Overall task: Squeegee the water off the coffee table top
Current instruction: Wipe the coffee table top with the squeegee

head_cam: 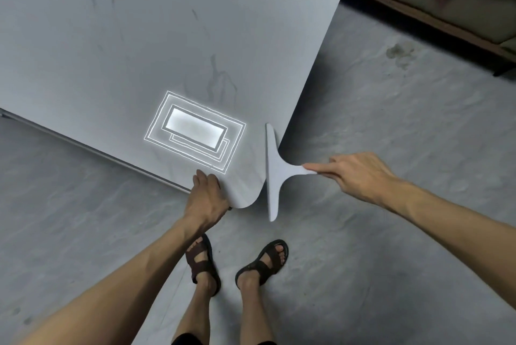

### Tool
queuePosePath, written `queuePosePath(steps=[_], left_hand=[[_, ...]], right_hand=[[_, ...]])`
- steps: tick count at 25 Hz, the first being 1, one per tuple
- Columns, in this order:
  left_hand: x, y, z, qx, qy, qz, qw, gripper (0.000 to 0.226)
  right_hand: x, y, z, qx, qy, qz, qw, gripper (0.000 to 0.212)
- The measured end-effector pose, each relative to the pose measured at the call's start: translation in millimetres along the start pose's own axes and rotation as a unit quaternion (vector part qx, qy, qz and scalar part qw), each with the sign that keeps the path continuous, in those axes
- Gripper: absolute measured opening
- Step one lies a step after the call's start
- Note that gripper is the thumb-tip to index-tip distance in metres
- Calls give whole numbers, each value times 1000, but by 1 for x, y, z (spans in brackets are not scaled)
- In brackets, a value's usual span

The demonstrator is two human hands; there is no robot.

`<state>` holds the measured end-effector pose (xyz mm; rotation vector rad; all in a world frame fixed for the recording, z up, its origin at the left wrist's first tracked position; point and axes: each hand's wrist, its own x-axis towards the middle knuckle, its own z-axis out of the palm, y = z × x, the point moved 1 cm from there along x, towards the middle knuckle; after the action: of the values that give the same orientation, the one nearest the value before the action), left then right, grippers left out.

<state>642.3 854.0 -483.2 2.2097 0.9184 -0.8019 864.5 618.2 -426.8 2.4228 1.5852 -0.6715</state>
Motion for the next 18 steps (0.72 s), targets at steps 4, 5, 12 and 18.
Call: queuePosePath(steps=[4, 5, 12, 18], left_hand=[[7, 7, -4, 9, -50, -30, 998, 42], [7, 8, -6, 1, -36, -26, 999, 37], [-10, -19, -17, -113, 209, -70, 969, 18], [6, -18, -13, -146, 103, -23, 984, 20]], right_hand=[[-22, 42, -22, -43, 5, 40, 998, 38], [-23, 42, -29, -48, 9, 44, 998, 38], [59, -71, -36, -38, -33, -144, 988, 41], [89, -64, -33, -27, -13, -117, 993, 39]])
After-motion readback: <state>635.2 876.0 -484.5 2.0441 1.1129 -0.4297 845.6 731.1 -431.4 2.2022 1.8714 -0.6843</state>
